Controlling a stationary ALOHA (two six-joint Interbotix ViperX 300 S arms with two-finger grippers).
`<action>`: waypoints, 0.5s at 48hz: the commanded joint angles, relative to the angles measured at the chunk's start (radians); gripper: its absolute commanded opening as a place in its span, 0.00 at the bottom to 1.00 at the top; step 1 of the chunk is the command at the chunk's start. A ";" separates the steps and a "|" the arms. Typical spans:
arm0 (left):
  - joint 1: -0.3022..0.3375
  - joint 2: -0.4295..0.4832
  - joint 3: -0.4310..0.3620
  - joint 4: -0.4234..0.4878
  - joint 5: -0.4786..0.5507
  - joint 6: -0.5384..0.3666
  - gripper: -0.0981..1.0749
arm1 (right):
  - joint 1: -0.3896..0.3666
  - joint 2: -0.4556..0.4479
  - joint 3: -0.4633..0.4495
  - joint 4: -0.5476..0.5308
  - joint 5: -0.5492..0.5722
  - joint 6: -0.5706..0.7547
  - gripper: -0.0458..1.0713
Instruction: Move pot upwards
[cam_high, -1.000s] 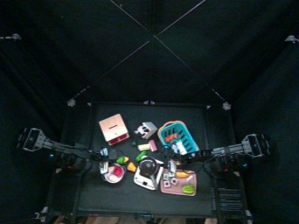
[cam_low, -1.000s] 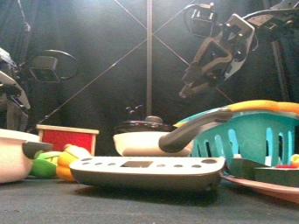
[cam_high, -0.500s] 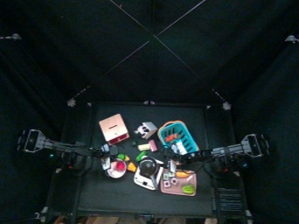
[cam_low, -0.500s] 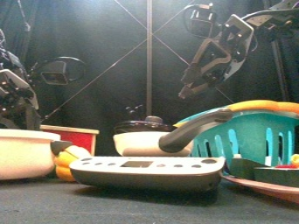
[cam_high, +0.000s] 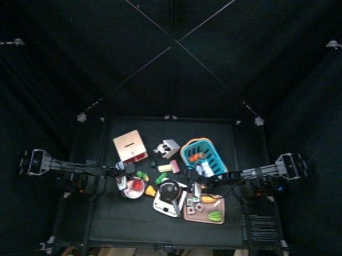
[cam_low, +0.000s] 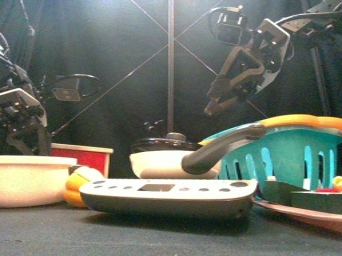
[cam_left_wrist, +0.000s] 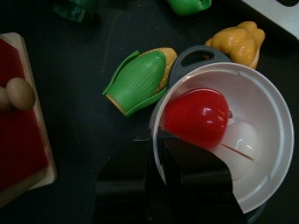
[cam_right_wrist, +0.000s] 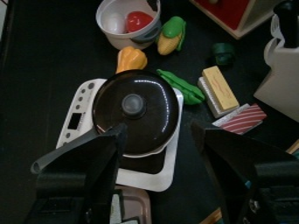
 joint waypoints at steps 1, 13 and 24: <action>-0.011 -0.002 -0.008 -0.017 -0.002 0.002 0.52 | -0.003 -0.012 -0.025 0.002 -0.003 0.002 0.87; -0.037 0.000 -0.005 -0.060 0.026 0.002 0.52 | -0.003 -0.008 -0.028 0.002 -0.003 0.002 0.87; -0.037 0.000 -0.015 -0.060 0.021 0.000 0.63 | -0.003 0.000 -0.031 0.002 -0.003 0.002 0.87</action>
